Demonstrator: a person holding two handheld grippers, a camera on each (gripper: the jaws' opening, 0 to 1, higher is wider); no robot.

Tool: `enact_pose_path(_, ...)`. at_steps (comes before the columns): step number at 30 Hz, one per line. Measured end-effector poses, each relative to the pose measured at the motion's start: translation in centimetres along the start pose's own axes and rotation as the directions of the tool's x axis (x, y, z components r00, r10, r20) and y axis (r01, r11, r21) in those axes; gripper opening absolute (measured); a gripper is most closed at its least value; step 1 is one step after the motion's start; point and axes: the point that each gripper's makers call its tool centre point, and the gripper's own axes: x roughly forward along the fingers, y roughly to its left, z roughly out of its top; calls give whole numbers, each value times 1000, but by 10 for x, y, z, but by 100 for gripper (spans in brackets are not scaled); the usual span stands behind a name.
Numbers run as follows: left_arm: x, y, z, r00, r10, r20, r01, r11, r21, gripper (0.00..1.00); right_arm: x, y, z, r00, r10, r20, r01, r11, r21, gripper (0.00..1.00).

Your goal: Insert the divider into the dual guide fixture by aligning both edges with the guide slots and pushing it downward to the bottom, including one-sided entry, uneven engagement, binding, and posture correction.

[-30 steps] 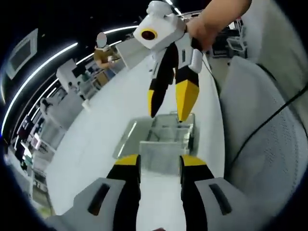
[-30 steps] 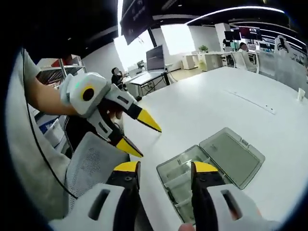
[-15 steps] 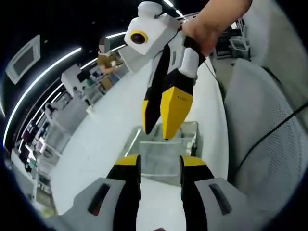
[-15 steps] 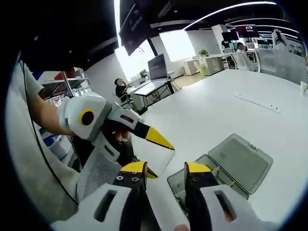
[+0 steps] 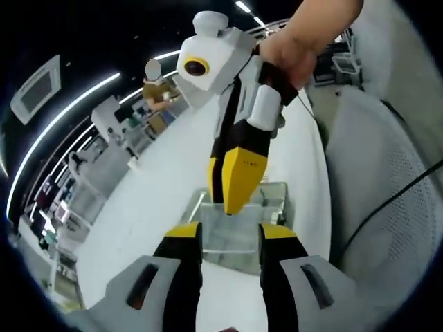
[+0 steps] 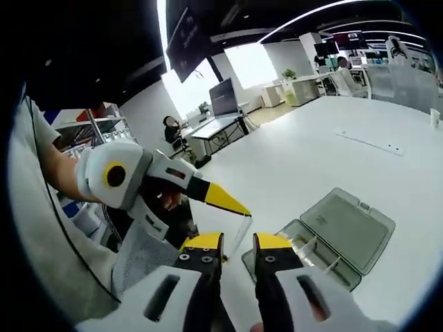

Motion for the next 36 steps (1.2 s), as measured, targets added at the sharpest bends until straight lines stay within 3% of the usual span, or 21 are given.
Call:
enact_pose_path(16,2,3,4,1000,20,6,-20,999,26,29,1,-5,-5,1000,3,-29,-2,999,35,2)
enact_pose_path(36,3,4,5,1000,31,1,-31,998,52,29,2,1,-8,998,-1,-65,6,997,73,0)
